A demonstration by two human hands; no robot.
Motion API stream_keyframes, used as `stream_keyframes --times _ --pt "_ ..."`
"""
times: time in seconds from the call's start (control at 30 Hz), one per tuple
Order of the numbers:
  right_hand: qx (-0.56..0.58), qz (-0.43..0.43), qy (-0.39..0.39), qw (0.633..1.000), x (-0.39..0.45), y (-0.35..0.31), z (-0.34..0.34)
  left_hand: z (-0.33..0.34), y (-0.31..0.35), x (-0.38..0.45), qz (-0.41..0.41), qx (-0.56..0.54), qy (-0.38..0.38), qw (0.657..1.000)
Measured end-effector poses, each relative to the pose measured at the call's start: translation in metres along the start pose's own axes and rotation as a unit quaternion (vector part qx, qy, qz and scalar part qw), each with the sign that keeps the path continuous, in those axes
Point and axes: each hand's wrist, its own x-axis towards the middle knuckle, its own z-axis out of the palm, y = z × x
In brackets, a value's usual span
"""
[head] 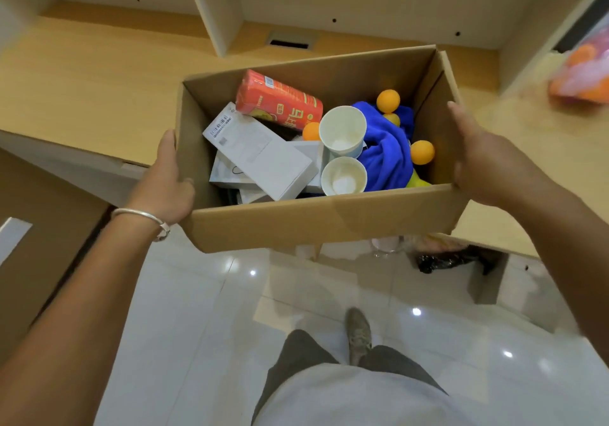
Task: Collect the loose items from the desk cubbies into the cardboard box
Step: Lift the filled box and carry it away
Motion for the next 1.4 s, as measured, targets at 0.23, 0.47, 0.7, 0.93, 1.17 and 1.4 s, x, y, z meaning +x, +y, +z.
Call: stream_keyframes --times 0.23,0.47,0.7,0.93,1.17,1.4 --pt "0.023 0.053 0.062 0.996 -0.098 0.036 0.008 0.029 -0.008 -0.055 0.078 -0.055 -0.001 0.995" --pt "0.054 0.091 0.074 0.992 -0.191 0.071 0.024 0.052 -0.019 -0.115 0.104 -0.049 0.015 0.993" --pt "0.076 0.103 0.079 0.989 -0.261 0.139 0.030 0.100 -0.005 -0.194 0.099 -0.047 0.022 0.994" --pt "0.101 0.076 0.059 0.990 -0.322 0.272 0.020 0.184 0.050 -0.298 0.087 -0.031 0.027 0.995" --pt "0.109 0.076 0.048 0.990 -0.389 0.407 -0.001 0.284 0.101 -0.406 0.060 -0.040 -0.004 0.997" --pt "0.089 0.109 0.021 0.990 -0.448 0.474 -0.010 0.334 0.121 -0.472 0.056 -0.055 -0.027 0.997"
